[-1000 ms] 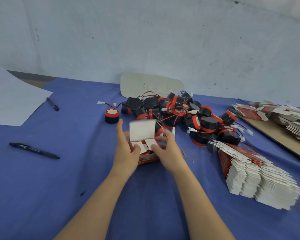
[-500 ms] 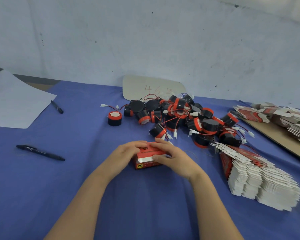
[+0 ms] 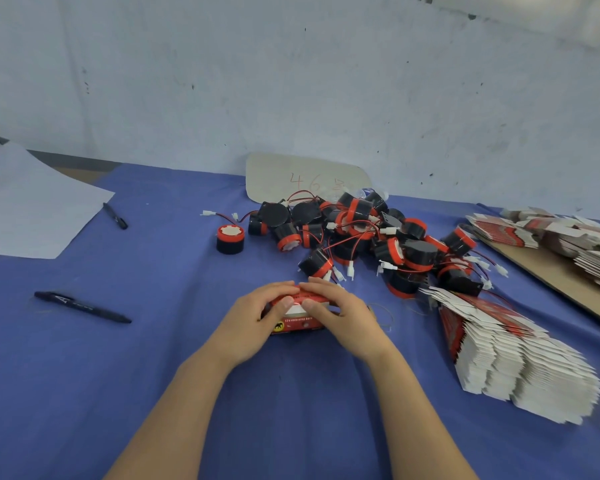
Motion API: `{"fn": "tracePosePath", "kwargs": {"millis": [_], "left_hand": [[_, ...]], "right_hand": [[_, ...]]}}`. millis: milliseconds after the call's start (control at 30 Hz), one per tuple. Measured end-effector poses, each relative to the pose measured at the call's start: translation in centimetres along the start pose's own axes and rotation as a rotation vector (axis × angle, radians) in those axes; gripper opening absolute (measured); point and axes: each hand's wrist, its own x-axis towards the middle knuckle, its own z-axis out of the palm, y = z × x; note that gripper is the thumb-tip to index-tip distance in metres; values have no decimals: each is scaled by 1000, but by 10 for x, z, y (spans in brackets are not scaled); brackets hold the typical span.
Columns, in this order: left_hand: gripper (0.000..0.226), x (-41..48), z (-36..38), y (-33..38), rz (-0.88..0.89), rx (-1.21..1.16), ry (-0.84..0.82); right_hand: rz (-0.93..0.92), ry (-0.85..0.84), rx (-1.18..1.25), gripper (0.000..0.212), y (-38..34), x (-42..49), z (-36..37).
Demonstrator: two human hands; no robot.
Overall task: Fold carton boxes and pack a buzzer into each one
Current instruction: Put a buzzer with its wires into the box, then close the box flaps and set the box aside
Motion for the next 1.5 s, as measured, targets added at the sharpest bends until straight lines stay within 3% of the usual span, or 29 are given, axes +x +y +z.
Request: {"fn": "tracePosePath", "kwargs": {"millis": [200, 500, 833, 1033, 1233, 1400, 1500], "left_hand": [[36, -1, 1, -3, -17, -41, 8], [19, -2, 6, 3, -31, -30, 99], [14, 1, 15, 7, -94, -112, 229], [19, -1, 16, 10, -131, -196, 156], [40, -3, 29, 13, -295, 48, 160], [44, -8, 26, 11, -245, 74, 136], [37, -7, 23, 9, -232, 66, 136]], "right_hand": [[-43, 108, -17, 21, 2, 1, 8], [-37, 105, 14, 16, -1, 0, 12], [26, 218, 49, 24, -1, 3, 20], [74, 123, 148, 21, 0, 2, 17], [180, 110, 191, 37, -4, -3, 23], [186, -21, 142, 42, -5, -8, 16], [203, 2, 184, 38, -6, -8, 17]]}}
